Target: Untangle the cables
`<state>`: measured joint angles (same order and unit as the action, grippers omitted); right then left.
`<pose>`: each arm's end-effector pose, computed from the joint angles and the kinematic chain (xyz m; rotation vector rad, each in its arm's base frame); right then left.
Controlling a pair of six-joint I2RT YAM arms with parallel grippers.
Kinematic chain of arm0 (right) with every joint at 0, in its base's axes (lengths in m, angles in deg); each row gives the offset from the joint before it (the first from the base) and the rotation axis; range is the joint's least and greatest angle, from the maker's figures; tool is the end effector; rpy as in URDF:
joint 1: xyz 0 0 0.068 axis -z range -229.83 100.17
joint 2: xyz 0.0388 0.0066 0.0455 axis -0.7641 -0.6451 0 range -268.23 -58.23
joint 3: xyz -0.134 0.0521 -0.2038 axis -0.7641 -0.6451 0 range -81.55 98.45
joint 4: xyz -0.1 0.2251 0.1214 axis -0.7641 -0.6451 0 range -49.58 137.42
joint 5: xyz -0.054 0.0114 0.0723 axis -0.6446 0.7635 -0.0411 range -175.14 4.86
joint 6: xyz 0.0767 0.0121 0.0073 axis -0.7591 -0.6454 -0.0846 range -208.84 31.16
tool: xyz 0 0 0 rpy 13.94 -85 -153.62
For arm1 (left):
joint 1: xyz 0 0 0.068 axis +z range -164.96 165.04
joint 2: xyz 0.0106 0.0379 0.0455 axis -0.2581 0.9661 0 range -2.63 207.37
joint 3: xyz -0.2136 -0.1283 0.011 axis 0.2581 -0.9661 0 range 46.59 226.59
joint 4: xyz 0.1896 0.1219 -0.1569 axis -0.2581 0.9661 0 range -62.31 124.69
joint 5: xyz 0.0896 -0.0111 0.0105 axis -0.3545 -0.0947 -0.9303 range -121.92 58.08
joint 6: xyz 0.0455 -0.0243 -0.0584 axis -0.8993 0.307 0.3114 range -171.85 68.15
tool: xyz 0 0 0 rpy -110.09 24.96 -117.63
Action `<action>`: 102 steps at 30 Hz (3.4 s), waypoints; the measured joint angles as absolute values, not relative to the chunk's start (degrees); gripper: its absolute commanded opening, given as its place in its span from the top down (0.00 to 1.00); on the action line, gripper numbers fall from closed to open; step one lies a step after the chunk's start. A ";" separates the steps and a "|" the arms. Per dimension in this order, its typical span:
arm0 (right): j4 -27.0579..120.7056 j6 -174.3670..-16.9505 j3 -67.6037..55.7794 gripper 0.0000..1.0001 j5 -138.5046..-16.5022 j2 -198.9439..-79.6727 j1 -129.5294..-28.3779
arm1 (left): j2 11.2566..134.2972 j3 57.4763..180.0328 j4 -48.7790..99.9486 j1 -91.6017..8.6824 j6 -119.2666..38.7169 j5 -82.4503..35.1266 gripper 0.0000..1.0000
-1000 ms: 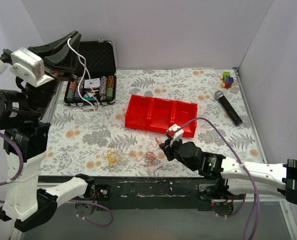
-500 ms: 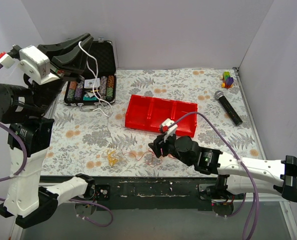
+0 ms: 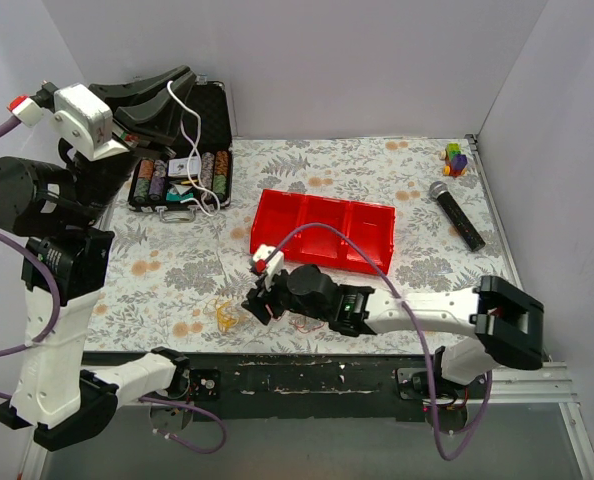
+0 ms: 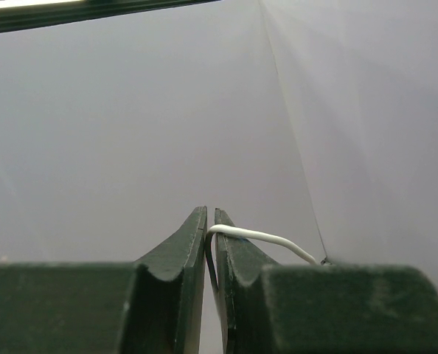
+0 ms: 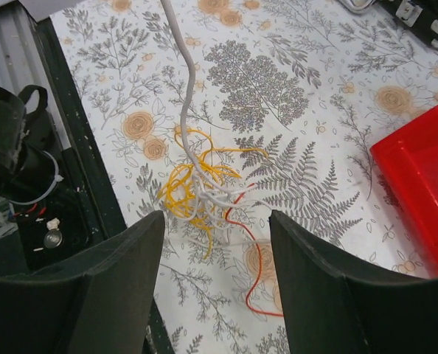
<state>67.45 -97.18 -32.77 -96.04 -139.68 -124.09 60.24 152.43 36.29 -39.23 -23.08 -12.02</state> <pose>0.1127 0.3536 0.2308 -0.8959 1.6433 0.8523 0.1475 -0.0914 0.6244 0.2951 1.0192 -1.0103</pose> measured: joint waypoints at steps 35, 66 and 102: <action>72.67 -102.47 -39.85 0.61 -106.31 -152.66 -124.09 | 59.85 162.72 19.85 -39.23 -43.14 -24.17 1.00; 67.80 -104.09 -46.91 0.42 -117.61 -113.01 -123.71 | 67.54 136.71 17.14 -39.23 -33.44 -17.64 1.00; 59.82 -104.77 -52.99 0.41 -126.38 -98.94 -120.54 | 77.95 132.49 13.43 -40.11 -31.54 -17.88 1.00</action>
